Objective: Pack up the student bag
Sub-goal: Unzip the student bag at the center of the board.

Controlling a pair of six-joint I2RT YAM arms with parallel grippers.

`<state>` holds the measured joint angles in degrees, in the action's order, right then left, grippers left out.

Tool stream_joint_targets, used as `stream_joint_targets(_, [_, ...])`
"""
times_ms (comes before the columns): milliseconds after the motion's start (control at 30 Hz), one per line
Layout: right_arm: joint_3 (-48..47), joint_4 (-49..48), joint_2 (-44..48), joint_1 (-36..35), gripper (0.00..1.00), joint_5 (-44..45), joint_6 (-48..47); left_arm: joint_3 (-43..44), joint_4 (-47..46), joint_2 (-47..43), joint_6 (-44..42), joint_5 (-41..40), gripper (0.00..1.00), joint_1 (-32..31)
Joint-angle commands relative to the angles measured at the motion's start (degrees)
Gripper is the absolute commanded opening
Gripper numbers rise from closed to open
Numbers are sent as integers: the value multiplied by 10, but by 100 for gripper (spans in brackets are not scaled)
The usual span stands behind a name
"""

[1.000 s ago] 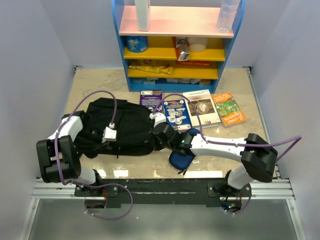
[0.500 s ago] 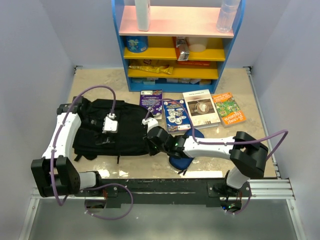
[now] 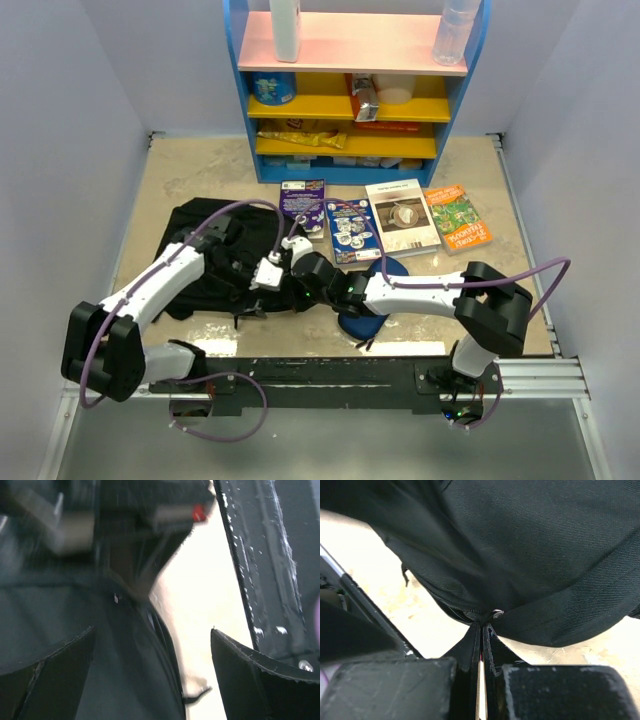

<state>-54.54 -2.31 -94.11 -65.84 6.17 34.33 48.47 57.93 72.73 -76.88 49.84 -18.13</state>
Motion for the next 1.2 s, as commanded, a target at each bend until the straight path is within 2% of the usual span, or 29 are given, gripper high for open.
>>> stream_joint_targets(0, [-7, -35, 31, 0, 0, -15, 13, -38, -165, -32, 189, -72, 100, -76])
stream_joint_targets(133, [5, -43, 42, 0, 0, -9, 17, -65, -244, -31, 284, -133, 100, -95])
stream_joint_targets(267, [18, -45, 57, 1, 0, -1, 20, -87, -268, -48, 328, -161, 100, -96])
stream_joint_targets(400, [37, -55, 67, 5, 0, -5, 28, -97, -286, -62, 341, -195, 100, -96])
stream_joint_targets(567, [58, -67, 81, 14, 0, -6, 39, -115, -288, -58, 327, -201, 100, -101])
stream_joint_targets(733, [75, -83, 81, 40, 0, -31, 48, -123, -277, -53, 302, -187, 89, -112])
stream_joint_targets(767, [79, -89, 79, 46, 0, -37, 51, -122, -270, -53, 295, -185, 86, -117])
stream_joint_targets(800, [84, -91, 78, 54, 0, -43, 52, -122, -269, -53, 293, -183, 78, -119])
stream_joint_targets(867, [93, -103, 77, 76, 0, -61, 56, -123, -271, -55, 297, -187, 70, -130])
stream_joint_targets(900, [97, -105, 77, 81, 0, -61, 57, -124, -273, -54, 299, -197, 61, -134])
stream_joint_targets(967, [96, -102, 79, 92, 0, -75, 52, -126, -273, -51, 300, -200, 53, -142])
stream_joint_targets(1000, [94, -99, 80, 92, 0, -76, 51, -127, -275, -51, 300, -204, 42, -145])
stream_joint_targets(1067, [91, -91, 81, 95, 0, -78, 45, -125, -278, -50, 302, -208, 29, -147])
stream_joint_targets(1100, [89, -89, 81, 96, 0, -80, 44, -124, -279, -50, 302, -211, 16, -147])
stream_joint_targets(1167, [88, -79, 79, 96, 0, -85, 42, -117, -279, -51, 303, -211, 4, -147])
